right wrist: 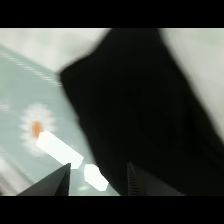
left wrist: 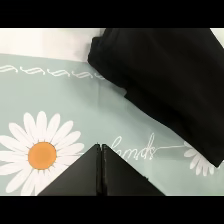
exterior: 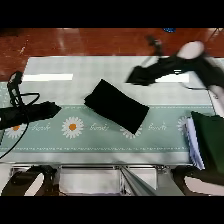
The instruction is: Fold the shirts.
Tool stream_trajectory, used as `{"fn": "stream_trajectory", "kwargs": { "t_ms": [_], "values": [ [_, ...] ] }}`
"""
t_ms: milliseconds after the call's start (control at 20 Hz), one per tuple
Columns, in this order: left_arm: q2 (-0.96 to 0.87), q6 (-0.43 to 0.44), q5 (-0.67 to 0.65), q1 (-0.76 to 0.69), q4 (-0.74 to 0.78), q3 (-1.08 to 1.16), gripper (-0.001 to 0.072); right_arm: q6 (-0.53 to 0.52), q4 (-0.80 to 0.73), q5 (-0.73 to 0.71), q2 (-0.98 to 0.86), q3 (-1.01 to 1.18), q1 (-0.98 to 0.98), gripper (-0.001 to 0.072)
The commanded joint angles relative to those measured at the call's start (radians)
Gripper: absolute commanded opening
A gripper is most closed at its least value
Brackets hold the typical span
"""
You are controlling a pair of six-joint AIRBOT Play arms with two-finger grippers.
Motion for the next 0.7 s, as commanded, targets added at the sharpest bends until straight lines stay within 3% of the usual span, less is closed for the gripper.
{"fn": "stream_trajectory", "kwargs": {
  "t_ms": [0, 150, 250, 400, 650],
  "values": [
    [0.005, 0.002, 0.014, -0.003, -0.04, -0.025, 0.0018, 0.195, -0.383, -0.016, 0.362, -0.281, -0.128, 0.0407],
    [0.005, 0.002, 0.014, -0.003, -0.042, -0.025, 0.0018, 0.339, -0.327, -0.216, 0.634, -0.729, -0.227, 0.0407],
    [0.005, 0.002, 0.014, -0.003, -0.043, -0.025, 0.0018, 0.329, -0.146, -0.31, 0.676, -0.938, -0.257, 0.0407],
    [0.005, 0.002, 0.014, -0.003, -0.043, -0.025, 0.0018, 0.186, 0.158, -0.433, 0.601, -1.08, -0.229, 0.0407],
    [0.003, 0.002, 0.017, -0.003, -0.042, -0.026, 0.0018, -0.059, 0.423, -0.462, 0.288, -1.004, -0.145, 0.0407]
  ]
}}
